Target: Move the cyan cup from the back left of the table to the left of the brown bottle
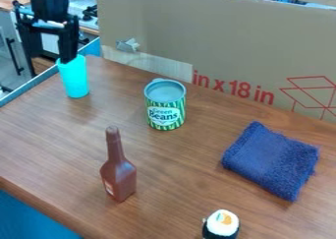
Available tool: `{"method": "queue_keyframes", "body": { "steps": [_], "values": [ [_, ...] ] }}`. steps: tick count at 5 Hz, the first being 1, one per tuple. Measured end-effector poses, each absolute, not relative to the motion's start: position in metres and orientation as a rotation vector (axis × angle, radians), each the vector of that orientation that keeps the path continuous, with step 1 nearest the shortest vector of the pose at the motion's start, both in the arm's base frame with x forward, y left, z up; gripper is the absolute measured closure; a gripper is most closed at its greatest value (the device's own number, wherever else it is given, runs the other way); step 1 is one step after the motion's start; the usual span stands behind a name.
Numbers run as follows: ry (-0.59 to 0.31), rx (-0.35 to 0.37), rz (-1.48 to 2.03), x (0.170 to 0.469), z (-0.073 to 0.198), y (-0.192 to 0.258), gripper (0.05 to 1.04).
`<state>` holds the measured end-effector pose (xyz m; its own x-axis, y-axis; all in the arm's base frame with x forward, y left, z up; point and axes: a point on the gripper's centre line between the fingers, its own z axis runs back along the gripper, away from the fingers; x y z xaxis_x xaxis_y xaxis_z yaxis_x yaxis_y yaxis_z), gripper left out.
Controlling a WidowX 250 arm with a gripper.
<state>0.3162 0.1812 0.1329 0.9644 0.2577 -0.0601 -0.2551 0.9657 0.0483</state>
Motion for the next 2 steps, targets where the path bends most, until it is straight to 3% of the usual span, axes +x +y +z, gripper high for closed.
{"method": "queue_keyframes", "body": {
  "steps": [2],
  "values": [
    [0.047, -0.032, 0.364, 0.345, 0.116, 0.228, 0.081]
  ]
}}
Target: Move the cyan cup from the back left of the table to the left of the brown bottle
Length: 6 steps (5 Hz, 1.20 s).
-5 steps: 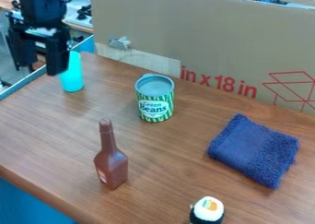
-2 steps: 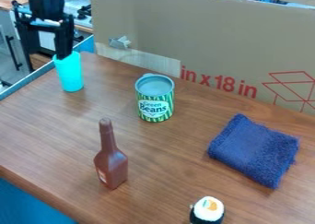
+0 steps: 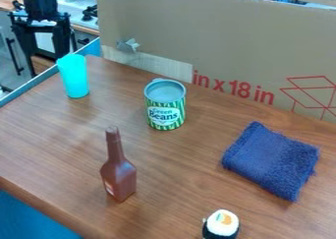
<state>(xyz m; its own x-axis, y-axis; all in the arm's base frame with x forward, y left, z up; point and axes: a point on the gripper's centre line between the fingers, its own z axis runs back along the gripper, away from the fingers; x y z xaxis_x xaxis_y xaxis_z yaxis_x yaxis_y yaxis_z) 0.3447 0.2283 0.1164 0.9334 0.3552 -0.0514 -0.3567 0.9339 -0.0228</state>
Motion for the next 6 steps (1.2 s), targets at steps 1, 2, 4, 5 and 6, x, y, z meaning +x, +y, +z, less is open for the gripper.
{"method": "queue_keyframes", "body": {
  "steps": [1, 2, 4, 5, 6],
  "values": [
    [0.005, -0.068, 0.421, 0.355, 0.120, 0.237, 0.081],
    [-0.003, -0.067, 0.442, 0.358, 0.118, 0.240, 0.081],
    [-0.048, -0.108, 0.459, 0.369, 0.100, 0.238, 0.081],
    [-0.050, -0.101, 0.487, 0.371, 0.097, 0.239, 0.081],
    [-0.010, -0.039, 0.530, 0.372, 0.088, 0.244, 0.081]
  ]
}}
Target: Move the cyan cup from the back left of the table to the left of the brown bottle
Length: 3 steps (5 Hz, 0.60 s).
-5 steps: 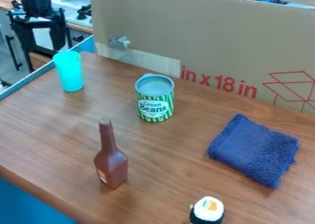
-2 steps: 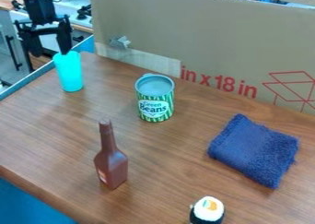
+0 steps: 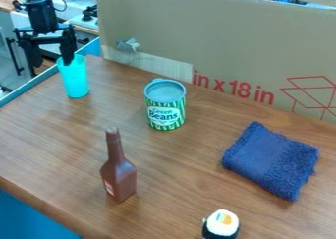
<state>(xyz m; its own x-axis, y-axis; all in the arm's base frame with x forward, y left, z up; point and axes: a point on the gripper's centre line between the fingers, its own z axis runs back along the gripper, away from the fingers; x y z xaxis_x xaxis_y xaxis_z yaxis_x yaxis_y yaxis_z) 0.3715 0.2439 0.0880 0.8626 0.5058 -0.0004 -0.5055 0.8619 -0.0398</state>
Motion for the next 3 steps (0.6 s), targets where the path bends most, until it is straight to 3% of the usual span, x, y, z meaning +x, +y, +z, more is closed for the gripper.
{"method": "queue_keyframes", "body": {
  "steps": [2, 3],
  "values": [
    [0.007, -0.015, 0.541, 0.379, 0.073, 0.242, 0.133],
    [0.029, -0.012, 0.525, 0.379, 0.064, 0.233, 0.413]
  ]
}}
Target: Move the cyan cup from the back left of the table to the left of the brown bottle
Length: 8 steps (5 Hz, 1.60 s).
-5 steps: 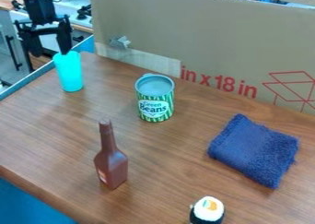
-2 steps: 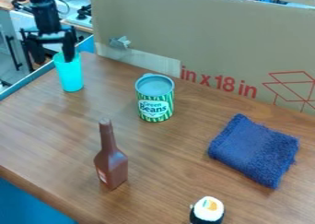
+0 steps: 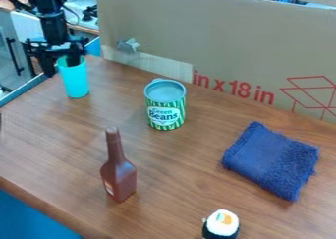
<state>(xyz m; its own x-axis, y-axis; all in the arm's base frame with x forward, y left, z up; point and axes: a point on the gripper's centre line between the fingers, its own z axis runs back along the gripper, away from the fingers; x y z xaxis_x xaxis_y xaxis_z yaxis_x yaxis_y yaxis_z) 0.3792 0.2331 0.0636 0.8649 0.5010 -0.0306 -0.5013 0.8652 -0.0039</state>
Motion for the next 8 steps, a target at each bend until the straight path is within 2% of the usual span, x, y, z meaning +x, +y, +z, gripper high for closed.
{"method": "queue_keyframes", "body": {
  "steps": [1, 2, 3, 4, 5, 6, 7, 8],
  "values": [
    [0.051, 0.016, 0.522, 0.379, 0.056, 0.227, 0.704],
    [0.045, 0.018, 0.525, 0.376, 0.055, 0.225, 0.884],
    [0.034, 0.019, 0.513, 0.368, 0.058, 0.220, 0.956],
    [-0.005, 0.000, 0.511, 0.345, 0.085, 0.207, 0.972],
    [-0.033, -0.029, 0.535, 0.293, 0.119, 0.207, 0.972],
    [0.079, -0.045, 0.501, 0.247, 0.100, 0.193, 0.972],
    [0.183, -0.028, 0.447, 0.219, 0.077, 0.183, 0.972],
    [0.209, 0.000, 0.418, 0.208, 0.064, 0.181, 0.972]
  ]
}}
